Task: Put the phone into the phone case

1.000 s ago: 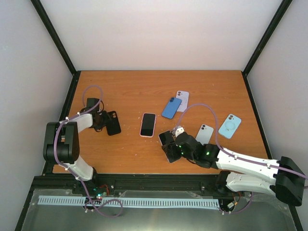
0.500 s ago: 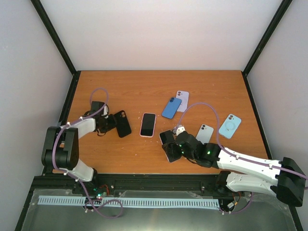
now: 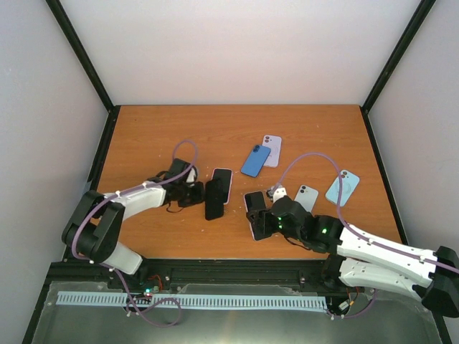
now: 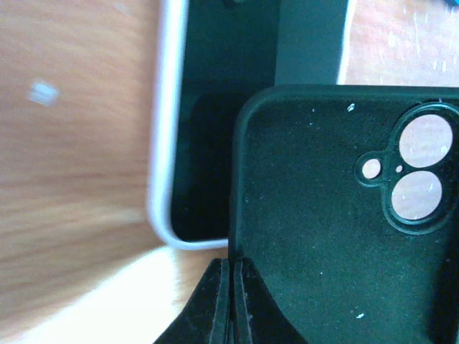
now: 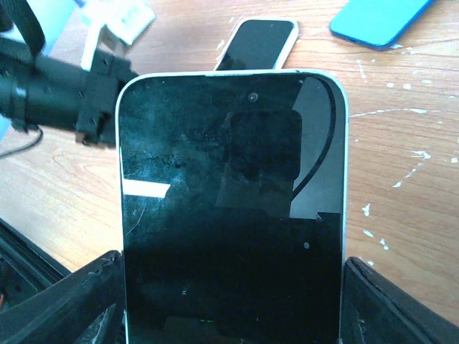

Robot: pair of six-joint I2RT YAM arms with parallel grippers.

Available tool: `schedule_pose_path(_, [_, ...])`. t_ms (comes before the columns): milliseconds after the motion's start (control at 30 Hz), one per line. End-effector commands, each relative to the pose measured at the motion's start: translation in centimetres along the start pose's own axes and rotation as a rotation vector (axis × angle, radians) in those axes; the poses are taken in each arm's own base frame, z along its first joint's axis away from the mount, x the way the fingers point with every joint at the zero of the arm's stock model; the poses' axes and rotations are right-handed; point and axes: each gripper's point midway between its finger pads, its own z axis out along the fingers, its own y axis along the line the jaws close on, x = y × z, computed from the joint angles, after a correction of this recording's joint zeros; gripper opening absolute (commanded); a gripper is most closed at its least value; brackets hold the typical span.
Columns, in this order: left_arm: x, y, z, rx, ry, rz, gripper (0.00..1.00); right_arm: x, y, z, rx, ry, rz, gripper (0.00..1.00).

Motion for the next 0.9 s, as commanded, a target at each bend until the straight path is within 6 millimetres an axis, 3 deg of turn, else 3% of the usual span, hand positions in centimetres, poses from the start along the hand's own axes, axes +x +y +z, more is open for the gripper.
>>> schedule_pose_path(0, [1.0, -4.5, 1.7, 0.055, 0.035, 0.013, 0.02, -0.8, -1.6, -1.0, 0.057, -0.066, 0.082, 0.43])
schedule_pose_path(200, [4.4, -6.2, 4.3, 0.066, 0.133, -0.004, 0.05, 0.4, -2.2, -0.5, 0.066, -0.032, 0.154, 0.44])
schedule_pose_path(400, [5.8, -7.7, 4.8, 0.160, 0.173, -0.036, 0.16, 0.6, -1.8, 0.4, 0.055, -0.020, 0.216, 0.43])
schedule_pose_path(600, [4.5, -8.3, 1.9, 0.256, 0.121, -0.073, 0.45, 0.4, -0.5, 1.7, 0.055, 0.028, 0.229, 0.43])
schedule_pose_path(700, [2.6, -7.3, -0.5, 0.333, 0.057, -0.110, 0.60, -0.1, -0.2, 2.5, 0.058, 0.044, 0.263, 0.43])
schedule_pose_path(867, [0.4, -6.4, -3.5, 0.291, -0.065, -0.051, 0.92, -0.6, 0.0, 4.5, 0.043, 0.093, 0.297, 0.43])
